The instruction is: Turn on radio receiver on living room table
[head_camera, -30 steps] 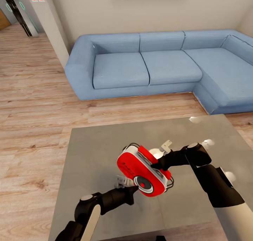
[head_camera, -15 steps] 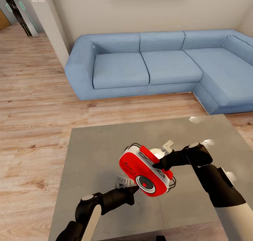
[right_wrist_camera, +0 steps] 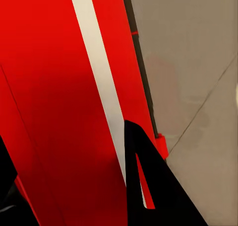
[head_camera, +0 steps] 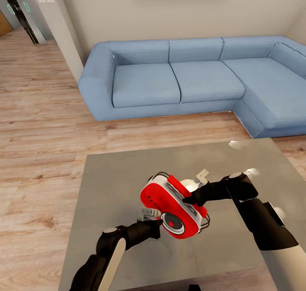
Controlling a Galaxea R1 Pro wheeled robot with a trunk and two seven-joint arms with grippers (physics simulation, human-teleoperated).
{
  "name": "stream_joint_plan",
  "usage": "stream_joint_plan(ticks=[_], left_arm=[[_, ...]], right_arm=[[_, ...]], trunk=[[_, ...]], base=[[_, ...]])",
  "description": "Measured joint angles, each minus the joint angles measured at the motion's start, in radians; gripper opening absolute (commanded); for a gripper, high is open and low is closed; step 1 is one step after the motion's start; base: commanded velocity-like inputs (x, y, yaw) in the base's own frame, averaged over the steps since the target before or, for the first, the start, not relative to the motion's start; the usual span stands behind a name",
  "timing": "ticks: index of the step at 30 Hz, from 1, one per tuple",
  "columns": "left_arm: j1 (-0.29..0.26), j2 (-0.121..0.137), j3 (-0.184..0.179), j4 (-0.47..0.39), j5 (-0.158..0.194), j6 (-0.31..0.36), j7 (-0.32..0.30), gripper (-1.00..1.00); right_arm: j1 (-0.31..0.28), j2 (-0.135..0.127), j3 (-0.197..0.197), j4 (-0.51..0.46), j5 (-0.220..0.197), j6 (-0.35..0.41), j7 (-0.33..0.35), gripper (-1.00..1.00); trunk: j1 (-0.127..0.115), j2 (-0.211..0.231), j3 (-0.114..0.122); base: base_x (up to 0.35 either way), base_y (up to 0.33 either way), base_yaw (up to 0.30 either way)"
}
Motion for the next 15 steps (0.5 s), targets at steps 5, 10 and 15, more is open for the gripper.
stream_joint_plan(ticks=[5, 10, 15], left_arm=[[-0.007, 0.0, 0.0, 0.019, -0.003, -0.015, 0.002, -1.0], [-0.01, 0.0, 0.0, 0.055, -0.004, -0.023, 0.003, -1.0], [-0.046, 0.0, 0.0, 0.125, 0.0, -0.055, 0.005, -1.0]], right_arm=[[0.0, 0.0, 0.0, 0.0, 0.002, -0.001, 0.0, -1.0], [0.0, 0.0, 0.0, 0.0, 0.002, -0.002, 0.0, -1.0], [0.0, 0.0, 0.0, -0.001, 0.002, -0.002, 0.0, -1.0]], trunk=[[0.0, 0.0, 0.0], [0.0, 0.0, 0.0], [0.0, 0.0, 0.0]], base=[[0.0, 0.0, 0.0], [0.0, 0.0, 0.0], [0.0, 0.0, 0.0]])
